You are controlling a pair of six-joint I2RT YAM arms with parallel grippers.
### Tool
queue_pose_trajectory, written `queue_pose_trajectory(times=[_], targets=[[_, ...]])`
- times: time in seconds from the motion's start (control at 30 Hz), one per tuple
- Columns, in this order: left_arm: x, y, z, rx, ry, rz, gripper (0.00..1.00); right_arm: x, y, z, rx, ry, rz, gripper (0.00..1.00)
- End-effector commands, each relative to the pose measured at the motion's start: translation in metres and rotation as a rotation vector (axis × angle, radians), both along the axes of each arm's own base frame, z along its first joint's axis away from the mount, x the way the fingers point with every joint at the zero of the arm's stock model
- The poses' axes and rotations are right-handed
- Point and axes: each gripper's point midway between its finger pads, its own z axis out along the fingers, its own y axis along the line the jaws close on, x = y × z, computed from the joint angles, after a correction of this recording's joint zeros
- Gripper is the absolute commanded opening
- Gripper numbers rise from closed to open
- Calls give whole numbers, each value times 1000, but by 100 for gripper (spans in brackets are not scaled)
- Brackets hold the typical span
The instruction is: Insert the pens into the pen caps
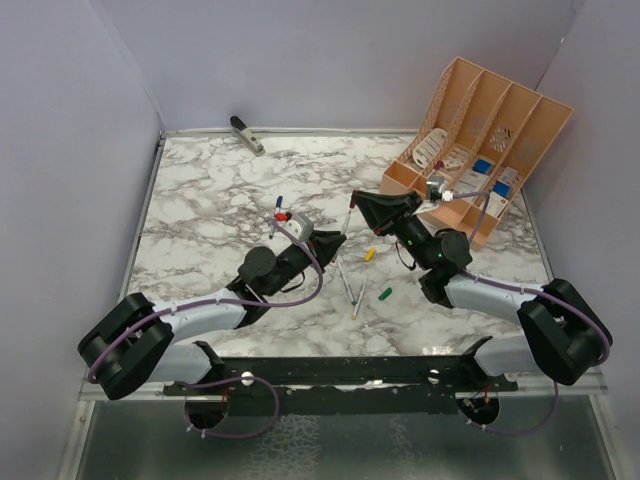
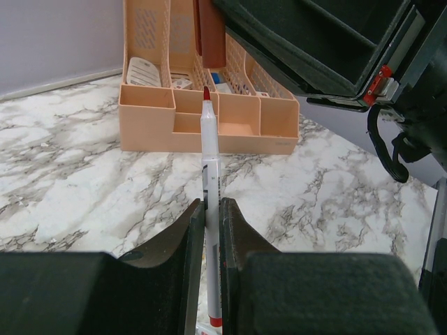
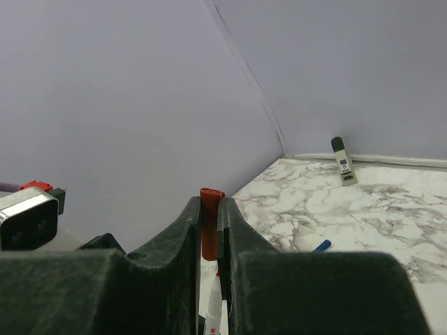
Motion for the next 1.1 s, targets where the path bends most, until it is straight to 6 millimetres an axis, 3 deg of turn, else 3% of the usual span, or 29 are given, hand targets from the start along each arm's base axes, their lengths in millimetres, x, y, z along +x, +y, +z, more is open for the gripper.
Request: queue_pose_trajectory(times=[0.0, 0.5, 1.07], targets=[[-5, 1, 19, -53, -39, -17, 0, -2, -1, 3, -2, -23, -12, 1], [-6, 4, 23, -60, -49, -9, 0, 4, 1, -2, -17, -22, -24, 1], [-4, 1, 10, -41, -20, -17, 0, 2, -1, 18, 21, -66, -28, 1]])
